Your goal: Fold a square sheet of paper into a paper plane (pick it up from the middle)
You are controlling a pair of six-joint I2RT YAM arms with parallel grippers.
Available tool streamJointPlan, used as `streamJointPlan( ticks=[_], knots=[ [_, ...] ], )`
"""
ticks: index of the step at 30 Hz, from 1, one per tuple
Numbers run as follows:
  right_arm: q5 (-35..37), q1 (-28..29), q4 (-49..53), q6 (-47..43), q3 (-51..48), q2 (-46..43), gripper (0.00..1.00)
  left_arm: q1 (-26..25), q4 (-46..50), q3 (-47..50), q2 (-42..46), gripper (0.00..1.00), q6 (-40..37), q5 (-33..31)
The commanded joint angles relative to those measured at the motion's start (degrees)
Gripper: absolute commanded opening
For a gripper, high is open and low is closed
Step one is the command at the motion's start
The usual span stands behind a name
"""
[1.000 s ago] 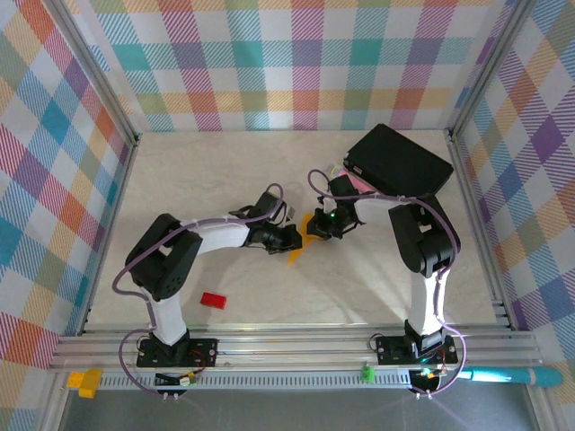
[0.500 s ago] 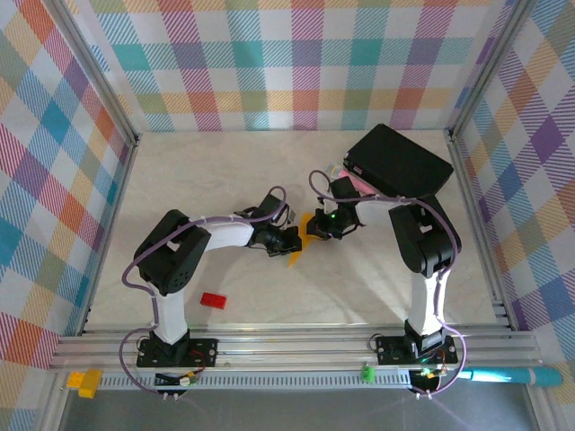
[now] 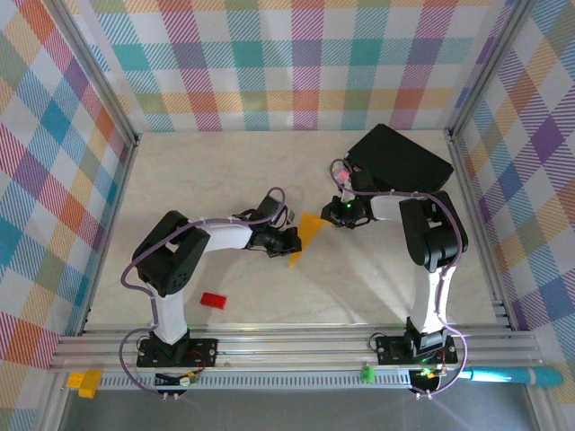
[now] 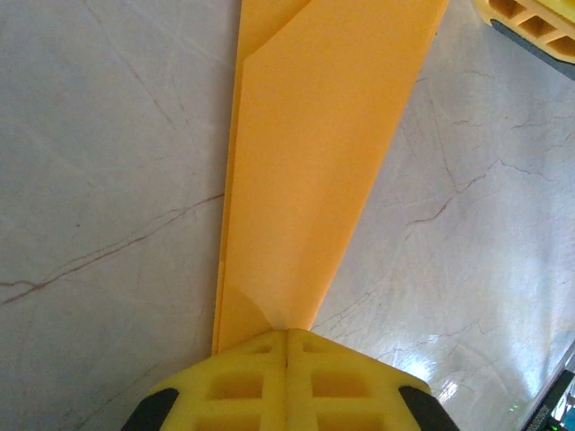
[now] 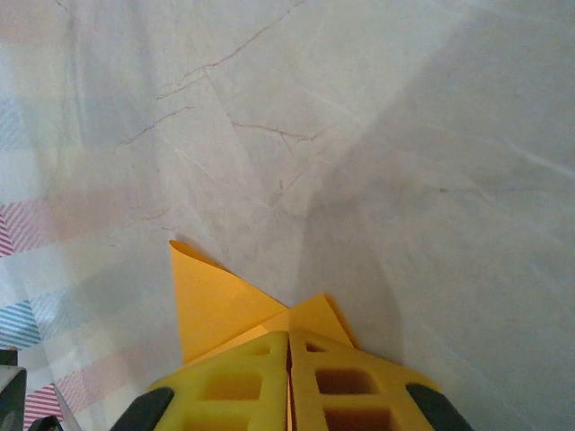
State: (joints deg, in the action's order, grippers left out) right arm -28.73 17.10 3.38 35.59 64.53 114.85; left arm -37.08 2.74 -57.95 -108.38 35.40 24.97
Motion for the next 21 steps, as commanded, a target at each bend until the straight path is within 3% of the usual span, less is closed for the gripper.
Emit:
streamJointPlan(
  ticks=[1, 10, 14, 21],
  knots=[
    [6.8, -1.3, 0.2, -0.1, 1.2, 2.7, 0.09, -0.9, 11.3, 2.7, -2.2, 0.00, 0.2, -3.1],
    [11.3, -2.6, 2.8, 0.3, 3.1, 2.1, 0.09, -0.9, 11.5, 2.4, -1.5, 0.00, 0.1, -3.5],
    [9.8, -2.7, 4.3, 0.8, 4.1, -0.2, 0.11, -0.7, 12.6, 0.3, -0.2, 0.00, -0.8, -3.1],
    [8.0, -2.2, 7.8, 0.8, 2.1, -11.9, 0.21, 2.1, 16.2, -6.0, 8.9, 0.29, -2.8, -1.7]
  ],
)
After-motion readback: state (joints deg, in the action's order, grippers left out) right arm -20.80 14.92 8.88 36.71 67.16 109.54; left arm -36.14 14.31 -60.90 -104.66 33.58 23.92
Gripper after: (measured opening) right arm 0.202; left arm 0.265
